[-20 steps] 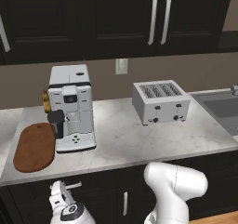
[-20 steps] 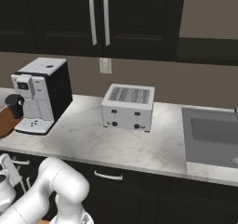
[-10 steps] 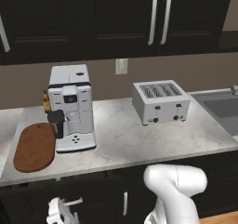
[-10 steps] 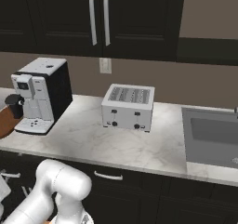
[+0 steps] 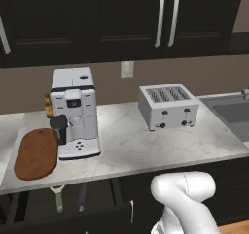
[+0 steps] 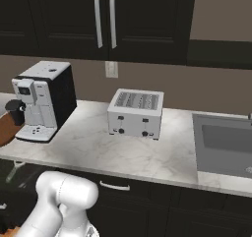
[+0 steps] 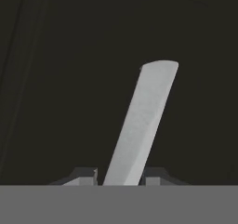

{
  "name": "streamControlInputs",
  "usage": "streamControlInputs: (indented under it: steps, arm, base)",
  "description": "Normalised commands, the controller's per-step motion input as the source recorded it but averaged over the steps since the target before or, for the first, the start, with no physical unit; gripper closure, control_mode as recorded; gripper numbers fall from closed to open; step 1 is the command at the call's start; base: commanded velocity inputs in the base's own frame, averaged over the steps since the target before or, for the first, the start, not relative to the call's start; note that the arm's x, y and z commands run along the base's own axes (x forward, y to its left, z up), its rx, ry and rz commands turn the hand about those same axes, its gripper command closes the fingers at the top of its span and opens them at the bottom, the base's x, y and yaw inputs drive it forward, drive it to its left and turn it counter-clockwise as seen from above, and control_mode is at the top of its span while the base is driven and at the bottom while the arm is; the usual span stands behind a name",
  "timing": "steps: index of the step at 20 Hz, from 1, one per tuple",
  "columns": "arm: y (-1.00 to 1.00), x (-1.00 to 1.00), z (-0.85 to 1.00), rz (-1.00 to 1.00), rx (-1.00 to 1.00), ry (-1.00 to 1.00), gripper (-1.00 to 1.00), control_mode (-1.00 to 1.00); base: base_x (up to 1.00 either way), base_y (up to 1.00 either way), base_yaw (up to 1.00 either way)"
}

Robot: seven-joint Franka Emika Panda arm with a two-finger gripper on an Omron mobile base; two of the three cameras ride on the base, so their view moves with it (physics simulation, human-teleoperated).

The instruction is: Open the drawer on the left and place the cutting tools on the cutting board.

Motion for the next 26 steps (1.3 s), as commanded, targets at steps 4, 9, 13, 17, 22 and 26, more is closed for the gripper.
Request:
streamControlInputs:
  steps: [4, 9, 13, 17, 22, 26]
  arm:
    - [0.00, -1.00, -0.06, 0.00, 0.00, -0.02, 1.00, -1.00]
    - [0.00, -1.00, -0.10, 0.00, 0.00, 0.00, 1.00, -1.00]
    - [0.00, -1.00, -0.02, 0.00, 0.00, -0.01, -1.00, -1.00]
    - [0.00, -1.00, 0.00, 0.00, 0.00, -0.01, -1.00, -1.00]
    - [0.00, -1.00, 0.19, 0.00, 0.06, -0.04, -1.00, -1.00]
    - [0.00, -1.00, 0.58, -0.01, 0.10, -0.03, -1.00, -1.00]
  base:
    - [0.00, 0.00, 0.00]
    - [0.00, 0.00, 0.00]
    - [0.00, 0.00, 0.00]
    - [0.00, 0.00, 0.00]
    - [0.00, 0.00, 0.00]
    - [0.00, 0.00, 0.00]
